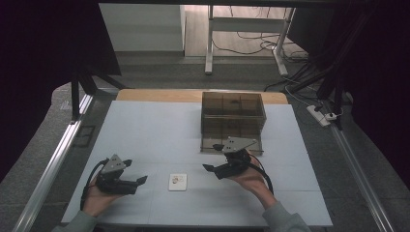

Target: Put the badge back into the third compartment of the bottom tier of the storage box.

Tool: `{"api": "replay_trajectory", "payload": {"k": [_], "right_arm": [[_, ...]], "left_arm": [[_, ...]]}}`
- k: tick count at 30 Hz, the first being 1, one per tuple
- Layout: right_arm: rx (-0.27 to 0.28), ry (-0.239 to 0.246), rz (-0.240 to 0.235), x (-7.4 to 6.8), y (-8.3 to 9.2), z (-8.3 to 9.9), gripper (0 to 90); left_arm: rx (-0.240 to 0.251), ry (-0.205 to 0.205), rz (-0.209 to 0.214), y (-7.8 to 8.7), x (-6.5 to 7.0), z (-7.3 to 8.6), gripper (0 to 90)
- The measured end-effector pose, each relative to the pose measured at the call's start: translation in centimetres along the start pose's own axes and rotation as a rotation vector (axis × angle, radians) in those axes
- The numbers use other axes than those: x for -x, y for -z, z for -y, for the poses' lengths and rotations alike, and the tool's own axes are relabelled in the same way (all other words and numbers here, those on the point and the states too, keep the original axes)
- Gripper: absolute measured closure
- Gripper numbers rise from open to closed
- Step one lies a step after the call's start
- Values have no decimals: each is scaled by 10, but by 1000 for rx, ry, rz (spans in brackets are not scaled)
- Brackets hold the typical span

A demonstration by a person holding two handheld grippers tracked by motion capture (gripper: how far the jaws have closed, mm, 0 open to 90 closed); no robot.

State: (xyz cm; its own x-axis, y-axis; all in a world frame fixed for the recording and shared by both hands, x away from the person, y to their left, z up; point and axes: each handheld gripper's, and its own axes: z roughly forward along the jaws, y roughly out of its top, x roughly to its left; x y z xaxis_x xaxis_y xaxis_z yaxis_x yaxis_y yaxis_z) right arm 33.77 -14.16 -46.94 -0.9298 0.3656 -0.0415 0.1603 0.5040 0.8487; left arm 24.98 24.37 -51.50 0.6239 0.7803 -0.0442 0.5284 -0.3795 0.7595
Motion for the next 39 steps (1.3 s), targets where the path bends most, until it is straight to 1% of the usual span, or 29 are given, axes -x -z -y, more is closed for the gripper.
{"api": "replay_trajectory", "payload": {"k": [10,16,26,34,39], "right_arm": [[-31,23,-23,-4,-14,-5,206],[-28,19,-35,-6,-18,-6,207],[-32,32,-60,-11,-30,-14,206],[-69,57,-89,-18,-45,-18,203],[-85,60,-98,-21,-51,-19,202]], "left_arm": [[0,1,1,-1,1,1,144],[1,-3,0,-1,1,1,144],[2,0,3,-1,3,2,144],[-2,0,7,-2,3,2,145],[-1,5,5,-2,3,3,146]]}}
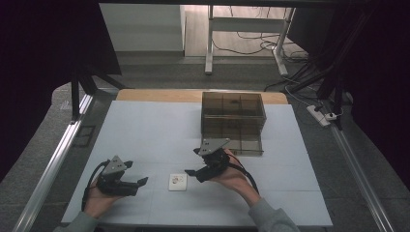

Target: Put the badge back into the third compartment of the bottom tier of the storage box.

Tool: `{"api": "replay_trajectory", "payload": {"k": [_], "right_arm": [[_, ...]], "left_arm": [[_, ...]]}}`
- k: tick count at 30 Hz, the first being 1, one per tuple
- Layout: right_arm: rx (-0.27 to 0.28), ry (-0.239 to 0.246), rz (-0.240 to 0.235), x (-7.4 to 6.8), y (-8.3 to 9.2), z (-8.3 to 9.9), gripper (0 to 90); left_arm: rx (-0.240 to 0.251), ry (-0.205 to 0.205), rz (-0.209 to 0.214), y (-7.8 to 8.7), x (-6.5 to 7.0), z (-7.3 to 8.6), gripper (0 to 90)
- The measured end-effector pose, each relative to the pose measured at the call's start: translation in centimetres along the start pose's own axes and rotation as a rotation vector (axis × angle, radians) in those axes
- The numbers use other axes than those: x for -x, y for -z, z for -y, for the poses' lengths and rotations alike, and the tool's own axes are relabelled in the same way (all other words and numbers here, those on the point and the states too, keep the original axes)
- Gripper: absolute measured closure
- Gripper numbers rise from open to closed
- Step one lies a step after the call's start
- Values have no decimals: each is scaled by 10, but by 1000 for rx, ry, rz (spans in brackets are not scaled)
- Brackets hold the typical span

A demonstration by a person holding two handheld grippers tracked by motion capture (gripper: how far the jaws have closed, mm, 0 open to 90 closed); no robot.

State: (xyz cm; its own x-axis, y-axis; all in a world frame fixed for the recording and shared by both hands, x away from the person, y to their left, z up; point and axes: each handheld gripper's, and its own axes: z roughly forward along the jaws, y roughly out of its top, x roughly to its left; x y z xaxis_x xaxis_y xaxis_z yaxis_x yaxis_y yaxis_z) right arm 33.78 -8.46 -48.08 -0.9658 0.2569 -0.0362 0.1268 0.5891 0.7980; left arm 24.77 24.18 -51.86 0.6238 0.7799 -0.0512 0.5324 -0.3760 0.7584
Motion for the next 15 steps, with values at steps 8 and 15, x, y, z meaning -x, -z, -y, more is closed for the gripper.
{"api": "replay_trajectory", "payload": {"k": [8,15], "right_arm": [[-41,8,-28,-3,-11,-2,194],[-88,26,-66,-8,-25,-4,192]], "left_arm": [[-3,-1,0,-1,0,0,146],[-4,-1,0,-1,0,0,147]]}}
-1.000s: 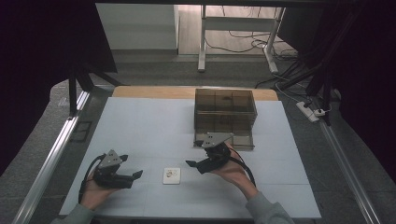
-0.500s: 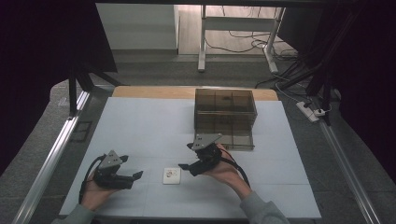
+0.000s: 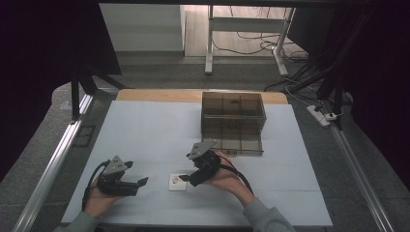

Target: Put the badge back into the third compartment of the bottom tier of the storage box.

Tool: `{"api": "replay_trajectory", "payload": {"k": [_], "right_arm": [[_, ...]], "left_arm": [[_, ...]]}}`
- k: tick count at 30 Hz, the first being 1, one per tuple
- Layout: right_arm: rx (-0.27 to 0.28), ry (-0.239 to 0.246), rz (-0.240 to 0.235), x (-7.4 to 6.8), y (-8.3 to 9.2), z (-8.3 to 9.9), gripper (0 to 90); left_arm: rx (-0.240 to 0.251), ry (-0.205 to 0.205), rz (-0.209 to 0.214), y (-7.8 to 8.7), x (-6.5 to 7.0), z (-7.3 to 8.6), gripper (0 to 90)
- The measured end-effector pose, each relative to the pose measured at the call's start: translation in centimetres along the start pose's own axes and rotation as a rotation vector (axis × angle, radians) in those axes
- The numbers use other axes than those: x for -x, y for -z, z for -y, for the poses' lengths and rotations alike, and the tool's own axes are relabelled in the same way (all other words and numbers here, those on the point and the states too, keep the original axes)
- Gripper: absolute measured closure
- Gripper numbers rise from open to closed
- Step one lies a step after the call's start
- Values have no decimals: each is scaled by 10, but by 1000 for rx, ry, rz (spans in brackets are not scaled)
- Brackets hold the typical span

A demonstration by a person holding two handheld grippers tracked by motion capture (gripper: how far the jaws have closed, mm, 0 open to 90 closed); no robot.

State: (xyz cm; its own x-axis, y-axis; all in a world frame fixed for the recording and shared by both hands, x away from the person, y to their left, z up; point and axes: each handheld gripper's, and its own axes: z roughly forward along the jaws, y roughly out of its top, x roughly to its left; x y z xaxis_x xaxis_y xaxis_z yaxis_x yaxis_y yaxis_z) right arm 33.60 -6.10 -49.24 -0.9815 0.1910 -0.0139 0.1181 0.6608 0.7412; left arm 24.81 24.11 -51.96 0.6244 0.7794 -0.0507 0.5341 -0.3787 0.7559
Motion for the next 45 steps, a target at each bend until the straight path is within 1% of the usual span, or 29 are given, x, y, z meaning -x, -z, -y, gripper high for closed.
{"api": "replay_trajectory", "payload": {"k": [2,6,7,9,11,12,14,19,22,25,30,31,32,35,43,45], "right_arm": [[-17,3,-20,-2,-5,-1,190],[-40,0,-43,-4,-13,-2,184],[-50,9,-47,-4,-15,-1,181],[-57,4,-52,-5,-17,-1,179],[-81,22,-64,-8,-23,-1,176],[-81,22,-64,-8,-23,-1,176],[-98,43,-64,-11,-27,-2,176],[-109,51,-73,-13,-31,-2,175],[-129,65,-87,-15,-35,-2,175],[-133,66,-93,-15,-38,-2,175],[-159,74,-106,-19,-43,-2,176],[-168,86,-114,-20,-45,-1,179],[-168,86,-114,-20,-45,-1,179],[-191,104,-107,-22,-49,0,180],[-212,118,-93,-23,-53,1,201],[-208,125,-87,-24,-54,1,213]], "left_arm": [[0,0,0,0,0,0,147],[0,-1,0,0,0,0,147],[0,-1,0,0,0,0,147],[0,-2,1,0,0,0,147],[0,-1,1,0,0,0,147],[0,-2,1,0,0,0,147],[-1,-4,3,1,0,0,147],[-1,-4,4,1,0,1,147],[-3,-5,5,0,0,1,148],[-4,-6,6,0,0,1,148],[-4,-7,7,0,0,1,149],[-4,-7,8,0,0,1,149],[-4,-8,8,0,0,1,149],[-5,-10,8,0,0,1,150],[-6,-11,9,0,0,1,150],[-6,-12,9,0,0,2,151]]}}
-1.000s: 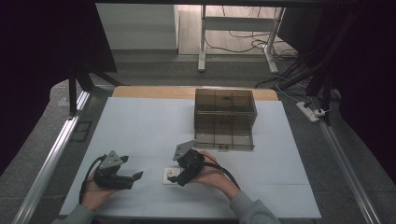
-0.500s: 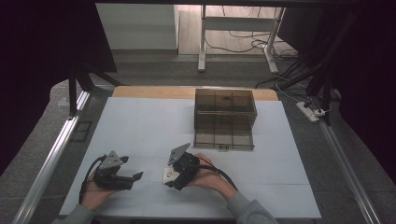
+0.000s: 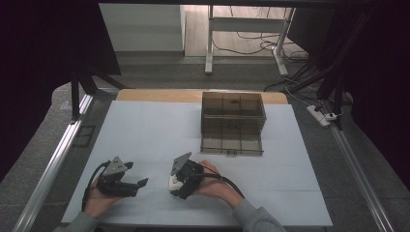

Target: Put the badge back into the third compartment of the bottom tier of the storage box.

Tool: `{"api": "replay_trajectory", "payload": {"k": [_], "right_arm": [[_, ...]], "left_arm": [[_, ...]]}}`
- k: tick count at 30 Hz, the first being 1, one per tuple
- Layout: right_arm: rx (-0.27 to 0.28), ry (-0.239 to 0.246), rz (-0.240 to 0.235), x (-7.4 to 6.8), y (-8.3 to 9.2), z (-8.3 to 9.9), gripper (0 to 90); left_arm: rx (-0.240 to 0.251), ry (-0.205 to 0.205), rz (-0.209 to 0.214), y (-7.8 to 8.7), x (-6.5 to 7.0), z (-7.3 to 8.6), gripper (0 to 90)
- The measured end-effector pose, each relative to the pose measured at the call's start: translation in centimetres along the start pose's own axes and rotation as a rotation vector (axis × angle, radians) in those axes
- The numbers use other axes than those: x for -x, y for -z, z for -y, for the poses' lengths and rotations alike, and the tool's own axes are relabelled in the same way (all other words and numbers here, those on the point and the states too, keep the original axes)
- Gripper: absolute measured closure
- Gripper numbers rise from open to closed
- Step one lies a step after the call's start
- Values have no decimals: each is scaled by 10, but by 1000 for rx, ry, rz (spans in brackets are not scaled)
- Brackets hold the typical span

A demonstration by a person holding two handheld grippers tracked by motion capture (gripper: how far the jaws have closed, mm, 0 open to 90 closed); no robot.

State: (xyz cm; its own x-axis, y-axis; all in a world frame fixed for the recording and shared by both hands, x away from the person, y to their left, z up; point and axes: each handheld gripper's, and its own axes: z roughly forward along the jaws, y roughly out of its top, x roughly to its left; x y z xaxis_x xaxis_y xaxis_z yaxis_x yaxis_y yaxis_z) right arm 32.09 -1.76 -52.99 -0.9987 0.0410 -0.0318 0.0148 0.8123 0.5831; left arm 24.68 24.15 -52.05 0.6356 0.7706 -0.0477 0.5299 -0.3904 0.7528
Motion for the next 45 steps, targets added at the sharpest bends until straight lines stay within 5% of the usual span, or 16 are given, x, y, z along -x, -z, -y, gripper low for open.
{"api": "replay_trajectory", "payload": {"k": [6,19,27,45], "right_arm": [[9,-7,-6,2,1,1,323],[4,5,18,3,5,1,328],[79,-9,43,7,19,0,332],[146,-32,71,10,40,-2,332]], "left_arm": [[0,-2,1,0,0,0,154],[5,0,-1,1,-1,1,155],[5,3,-2,2,-1,1,154],[8,6,-1,2,-2,1,155]]}}
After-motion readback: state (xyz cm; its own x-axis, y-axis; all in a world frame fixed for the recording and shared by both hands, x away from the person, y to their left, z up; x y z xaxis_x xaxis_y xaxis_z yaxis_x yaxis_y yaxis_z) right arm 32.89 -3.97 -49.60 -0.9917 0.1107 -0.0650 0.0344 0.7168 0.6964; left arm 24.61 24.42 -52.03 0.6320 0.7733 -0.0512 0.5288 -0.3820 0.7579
